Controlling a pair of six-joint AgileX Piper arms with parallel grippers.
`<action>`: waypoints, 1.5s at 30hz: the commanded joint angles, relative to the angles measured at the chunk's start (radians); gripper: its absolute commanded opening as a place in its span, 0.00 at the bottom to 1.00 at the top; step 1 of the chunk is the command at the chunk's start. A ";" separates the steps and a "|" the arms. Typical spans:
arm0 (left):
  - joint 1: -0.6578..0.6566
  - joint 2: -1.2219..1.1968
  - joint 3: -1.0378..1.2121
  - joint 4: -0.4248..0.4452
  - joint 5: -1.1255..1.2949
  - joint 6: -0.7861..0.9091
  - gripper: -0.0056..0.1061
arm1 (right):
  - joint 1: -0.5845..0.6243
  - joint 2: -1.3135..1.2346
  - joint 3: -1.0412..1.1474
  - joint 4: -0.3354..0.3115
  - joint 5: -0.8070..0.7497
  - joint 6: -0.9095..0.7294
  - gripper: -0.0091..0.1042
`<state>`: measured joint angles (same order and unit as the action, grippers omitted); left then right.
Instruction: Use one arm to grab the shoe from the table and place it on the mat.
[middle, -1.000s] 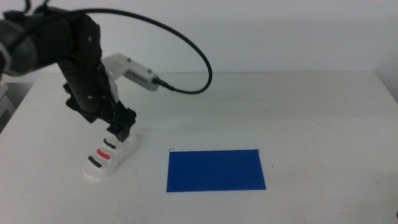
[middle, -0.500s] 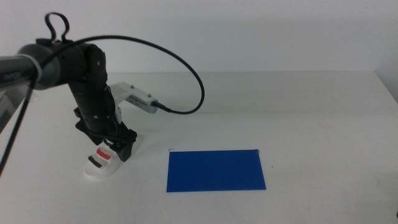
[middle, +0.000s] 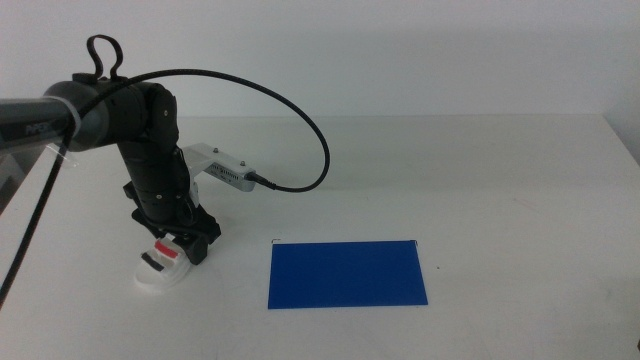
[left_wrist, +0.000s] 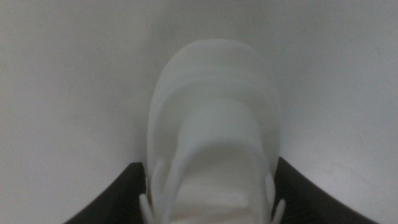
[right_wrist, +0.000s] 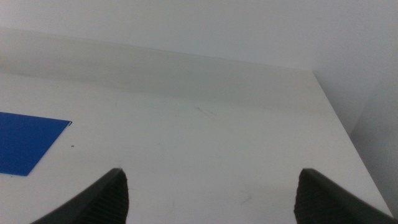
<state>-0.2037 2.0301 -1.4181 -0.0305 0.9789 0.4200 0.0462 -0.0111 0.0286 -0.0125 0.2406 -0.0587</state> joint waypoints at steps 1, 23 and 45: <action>-0.002 -0.068 -0.028 -0.009 0.025 -0.008 0.31 | -0.001 0.004 0.005 -0.010 -0.073 -0.010 0.77; -0.190 -0.157 -0.187 0.042 0.237 -0.185 0.04 | -0.001 0.004 0.005 -0.010 -0.073 -0.010 0.77; -0.484 0.075 -0.487 0.031 0.331 -0.227 0.04 | -0.001 0.004 0.005 -0.010 -0.073 -0.010 0.77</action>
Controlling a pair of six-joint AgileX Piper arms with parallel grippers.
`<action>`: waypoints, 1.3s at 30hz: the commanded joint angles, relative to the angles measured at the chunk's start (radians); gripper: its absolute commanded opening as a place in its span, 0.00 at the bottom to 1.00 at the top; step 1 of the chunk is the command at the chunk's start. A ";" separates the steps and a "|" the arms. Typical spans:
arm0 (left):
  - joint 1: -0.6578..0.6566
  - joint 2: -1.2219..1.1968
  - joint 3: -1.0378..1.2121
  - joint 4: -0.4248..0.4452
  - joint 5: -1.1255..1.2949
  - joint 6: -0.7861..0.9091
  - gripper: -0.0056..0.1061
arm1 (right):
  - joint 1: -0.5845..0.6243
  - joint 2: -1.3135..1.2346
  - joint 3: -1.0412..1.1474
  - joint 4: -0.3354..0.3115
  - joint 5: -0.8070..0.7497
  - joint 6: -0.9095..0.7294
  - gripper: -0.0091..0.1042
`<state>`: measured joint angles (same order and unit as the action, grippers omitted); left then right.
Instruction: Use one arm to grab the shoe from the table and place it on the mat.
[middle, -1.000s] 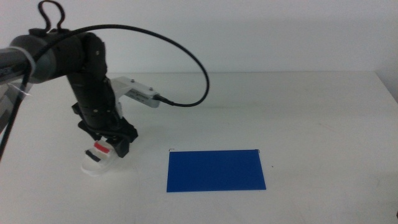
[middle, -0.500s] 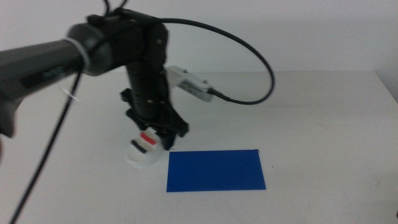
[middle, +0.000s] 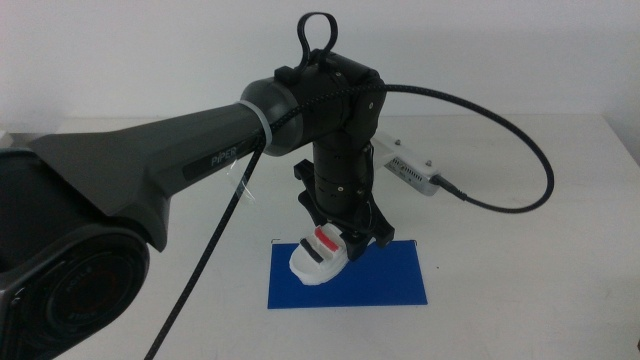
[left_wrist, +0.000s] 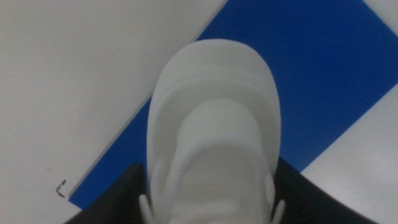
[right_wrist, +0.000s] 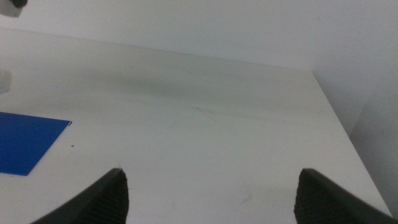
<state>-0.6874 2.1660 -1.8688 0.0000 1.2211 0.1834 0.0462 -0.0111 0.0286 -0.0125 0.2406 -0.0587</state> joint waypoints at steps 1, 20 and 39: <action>-0.001 -0.061 -0.036 -0.006 0.089 0.025 0.04 | -0.001 0.004 0.005 -0.010 -0.073 -0.010 0.77; -0.001 -0.061 -0.036 -0.089 0.086 0.689 0.04 | -0.001 0.004 0.005 -0.010 -0.073 -0.010 0.77; -0.002 0.005 -0.035 -0.103 0.070 0.602 0.04 | -0.001 0.004 0.005 -0.010 -0.073 -0.010 0.77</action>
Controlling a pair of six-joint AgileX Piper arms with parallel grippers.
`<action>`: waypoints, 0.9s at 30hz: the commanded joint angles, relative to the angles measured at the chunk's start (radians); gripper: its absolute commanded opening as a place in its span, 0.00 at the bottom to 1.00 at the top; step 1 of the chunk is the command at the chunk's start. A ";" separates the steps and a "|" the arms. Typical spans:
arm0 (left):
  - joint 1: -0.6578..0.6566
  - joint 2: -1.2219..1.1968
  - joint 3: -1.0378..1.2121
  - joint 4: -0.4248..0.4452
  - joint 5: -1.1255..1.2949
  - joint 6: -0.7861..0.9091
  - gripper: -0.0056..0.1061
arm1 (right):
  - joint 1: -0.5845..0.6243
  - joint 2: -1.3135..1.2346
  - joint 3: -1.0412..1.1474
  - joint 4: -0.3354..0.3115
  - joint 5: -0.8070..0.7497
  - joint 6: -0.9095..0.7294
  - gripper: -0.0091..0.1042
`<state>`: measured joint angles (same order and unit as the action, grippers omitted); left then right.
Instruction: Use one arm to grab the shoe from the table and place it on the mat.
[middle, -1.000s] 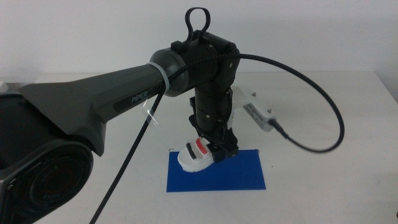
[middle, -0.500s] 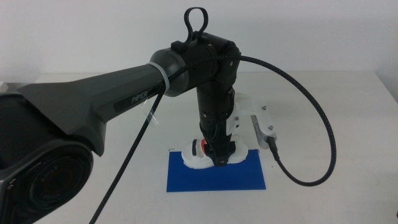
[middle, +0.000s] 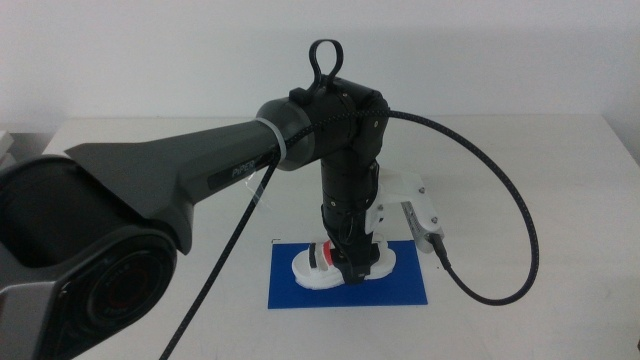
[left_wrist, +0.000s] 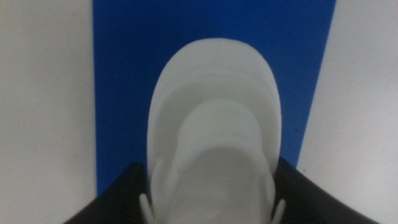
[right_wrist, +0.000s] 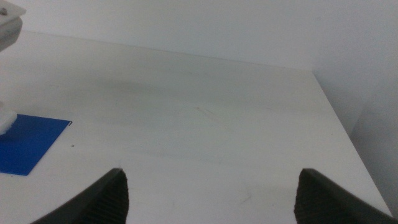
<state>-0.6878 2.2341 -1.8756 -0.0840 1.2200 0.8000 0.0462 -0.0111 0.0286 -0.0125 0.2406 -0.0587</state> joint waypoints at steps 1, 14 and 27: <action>-0.002 -0.060 -0.028 -0.019 0.071 -0.014 0.04 | -0.001 0.004 0.005 -0.010 -0.073 -0.010 0.77; -0.002 -0.029 -0.028 -0.019 0.067 0.009 0.04 | -0.001 0.004 0.005 -0.010 -0.073 -0.010 0.77; -0.007 -0.119 -0.030 -0.042 0.091 -0.004 0.89 | -0.001 0.004 0.005 -0.010 -0.073 -0.010 0.77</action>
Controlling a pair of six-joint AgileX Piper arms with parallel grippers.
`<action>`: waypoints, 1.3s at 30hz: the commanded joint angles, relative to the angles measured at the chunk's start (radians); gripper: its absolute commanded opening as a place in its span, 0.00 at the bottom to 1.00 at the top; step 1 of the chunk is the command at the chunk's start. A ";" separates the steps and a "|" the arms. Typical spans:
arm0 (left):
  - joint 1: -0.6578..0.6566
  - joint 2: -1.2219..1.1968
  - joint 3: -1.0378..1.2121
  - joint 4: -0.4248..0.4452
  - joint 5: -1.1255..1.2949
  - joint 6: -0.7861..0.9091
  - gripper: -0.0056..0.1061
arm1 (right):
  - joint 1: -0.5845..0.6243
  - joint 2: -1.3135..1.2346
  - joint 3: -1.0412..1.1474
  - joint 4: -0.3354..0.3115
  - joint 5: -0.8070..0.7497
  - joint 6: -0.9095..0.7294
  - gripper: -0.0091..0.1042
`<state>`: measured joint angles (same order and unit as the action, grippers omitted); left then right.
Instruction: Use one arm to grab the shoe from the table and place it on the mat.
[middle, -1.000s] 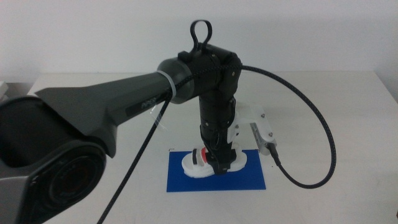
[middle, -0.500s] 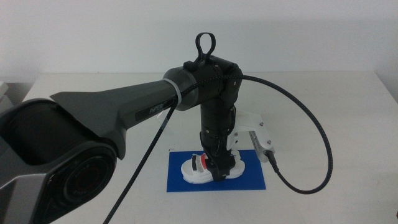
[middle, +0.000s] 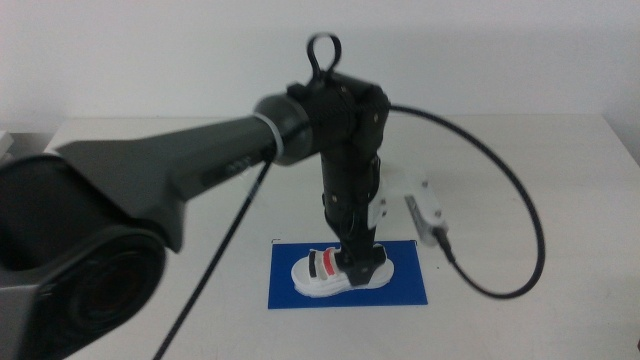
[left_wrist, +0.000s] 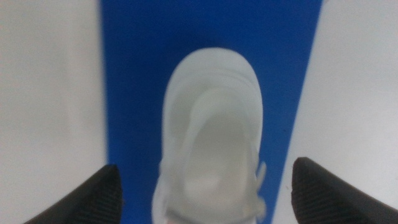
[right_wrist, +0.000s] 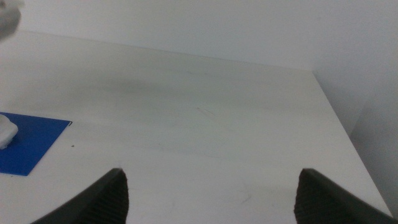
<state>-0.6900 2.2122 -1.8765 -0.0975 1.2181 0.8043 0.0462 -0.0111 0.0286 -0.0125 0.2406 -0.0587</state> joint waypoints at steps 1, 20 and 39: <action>-0.005 -0.117 -0.029 -0.027 0.093 -0.031 0.89 | -0.001 0.004 0.005 -0.010 -0.073 -0.010 0.77; 0.023 -0.572 -0.029 0.325 0.090 -0.718 0.89 | -0.001 0.004 0.005 -0.010 -0.073 -0.010 0.77; 0.400 -1.179 0.551 0.238 -0.329 -0.729 0.89 | -0.001 0.004 0.005 -0.010 -0.073 -0.010 0.77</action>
<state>-0.3193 1.1038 -1.3748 0.1660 1.0321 0.0947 0.0462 -0.0111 0.0286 -0.0125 0.2406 -0.0587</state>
